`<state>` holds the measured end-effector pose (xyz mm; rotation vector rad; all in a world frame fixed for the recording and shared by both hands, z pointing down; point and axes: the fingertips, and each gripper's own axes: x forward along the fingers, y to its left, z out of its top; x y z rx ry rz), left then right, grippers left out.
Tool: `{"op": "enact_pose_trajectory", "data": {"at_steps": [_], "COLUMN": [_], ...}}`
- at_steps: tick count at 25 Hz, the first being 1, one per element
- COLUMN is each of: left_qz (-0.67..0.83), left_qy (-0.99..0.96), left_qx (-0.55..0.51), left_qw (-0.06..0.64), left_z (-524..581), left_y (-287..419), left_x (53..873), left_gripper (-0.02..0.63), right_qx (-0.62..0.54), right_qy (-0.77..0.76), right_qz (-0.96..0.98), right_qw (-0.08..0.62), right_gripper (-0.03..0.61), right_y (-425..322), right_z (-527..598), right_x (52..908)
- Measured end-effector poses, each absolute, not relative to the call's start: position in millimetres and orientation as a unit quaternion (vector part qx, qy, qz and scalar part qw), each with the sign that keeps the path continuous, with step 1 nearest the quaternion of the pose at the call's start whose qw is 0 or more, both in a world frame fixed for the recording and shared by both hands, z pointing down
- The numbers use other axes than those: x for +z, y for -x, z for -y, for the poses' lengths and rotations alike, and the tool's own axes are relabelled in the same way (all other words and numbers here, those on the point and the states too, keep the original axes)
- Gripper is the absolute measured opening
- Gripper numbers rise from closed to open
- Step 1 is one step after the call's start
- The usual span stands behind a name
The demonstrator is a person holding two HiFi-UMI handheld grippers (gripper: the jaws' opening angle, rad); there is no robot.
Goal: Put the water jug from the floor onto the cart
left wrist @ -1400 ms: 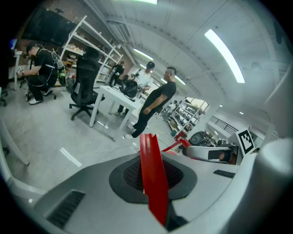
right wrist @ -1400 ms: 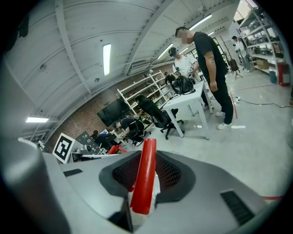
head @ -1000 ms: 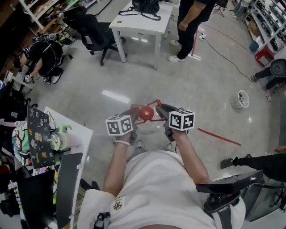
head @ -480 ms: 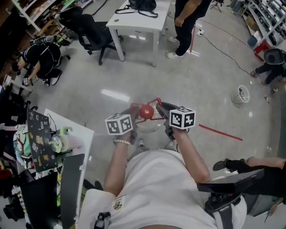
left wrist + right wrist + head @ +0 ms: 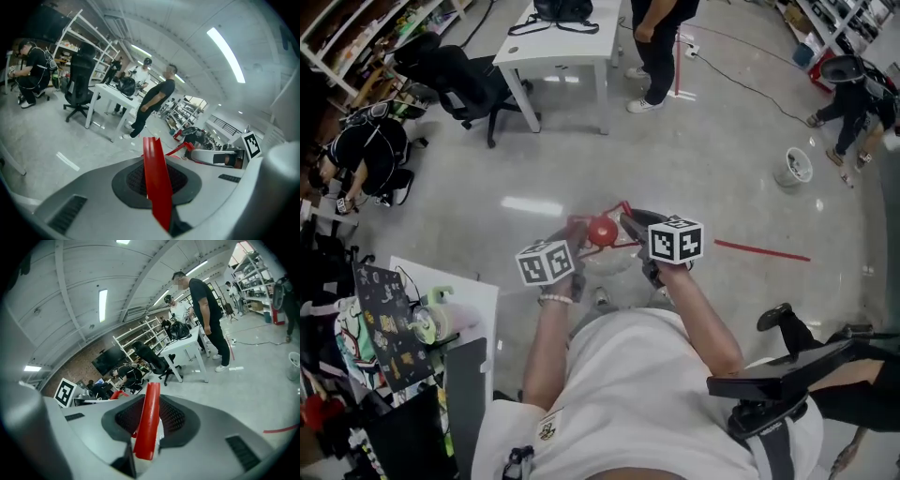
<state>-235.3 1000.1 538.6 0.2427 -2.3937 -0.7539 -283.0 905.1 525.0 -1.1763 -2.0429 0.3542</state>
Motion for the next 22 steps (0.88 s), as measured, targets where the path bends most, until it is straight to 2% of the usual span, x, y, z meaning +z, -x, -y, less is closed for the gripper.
{"op": "enact_pose_trajectory", "data": {"at_steps": [22], "left_qz": [0.878], "left_qy": [-0.238], "left_qx": [-0.235], "left_qw": [0.343], "left_z": [-926.8], "left_y": [253.5], "left_x": [544.8], "left_gripper": [0.029], "right_qx": [0.202], "right_qy": [0.33], "right_qz": [0.856], "right_qw": [0.343], "right_gripper": [0.097], "right_y": [272.8], "right_z": [-826.9], "right_x": [529.6]}}
